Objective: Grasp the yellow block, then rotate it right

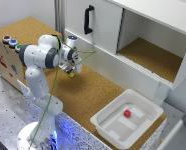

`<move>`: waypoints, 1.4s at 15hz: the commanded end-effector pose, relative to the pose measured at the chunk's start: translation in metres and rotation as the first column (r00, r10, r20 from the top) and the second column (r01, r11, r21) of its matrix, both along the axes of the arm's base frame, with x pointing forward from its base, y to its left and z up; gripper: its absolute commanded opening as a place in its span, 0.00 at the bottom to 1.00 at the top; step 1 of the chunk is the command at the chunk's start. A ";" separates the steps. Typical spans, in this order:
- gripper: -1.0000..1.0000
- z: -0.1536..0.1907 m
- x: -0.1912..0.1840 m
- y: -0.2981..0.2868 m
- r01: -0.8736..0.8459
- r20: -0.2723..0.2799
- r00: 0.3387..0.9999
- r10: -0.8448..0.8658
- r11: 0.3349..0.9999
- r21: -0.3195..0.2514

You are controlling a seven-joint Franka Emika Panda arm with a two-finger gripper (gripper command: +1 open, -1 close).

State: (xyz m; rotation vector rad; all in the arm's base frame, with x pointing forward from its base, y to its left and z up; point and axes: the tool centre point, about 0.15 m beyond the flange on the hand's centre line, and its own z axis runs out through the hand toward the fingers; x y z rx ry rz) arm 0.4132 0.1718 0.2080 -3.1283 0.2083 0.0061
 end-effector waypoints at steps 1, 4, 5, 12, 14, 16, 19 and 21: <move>1.00 0.027 -0.003 -0.001 0.035 0.027 0.999 -0.033 0.996 -0.082; 1.00 0.048 -0.012 0.002 0.059 0.041 0.998 -0.056 0.994 -0.096; 1.00 0.053 -0.017 0.005 0.061 0.048 0.997 -0.057 0.993 -0.098; 1.00 0.081 -0.046 -0.005 0.060 0.104 0.993 -0.052 0.995 -0.076; 1.00 0.081 -0.046 -0.005 0.060 0.104 0.993 -0.052 0.995 -0.076; 1.00 0.081 -0.046 -0.005 0.060 0.104 0.993 -0.052 0.995 -0.076; 1.00 0.081 -0.046 -0.005 0.060 0.104 0.993 -0.052 0.995 -0.076; 1.00 0.081 -0.046 -0.005 0.060 0.104 0.993 -0.052 0.995 -0.076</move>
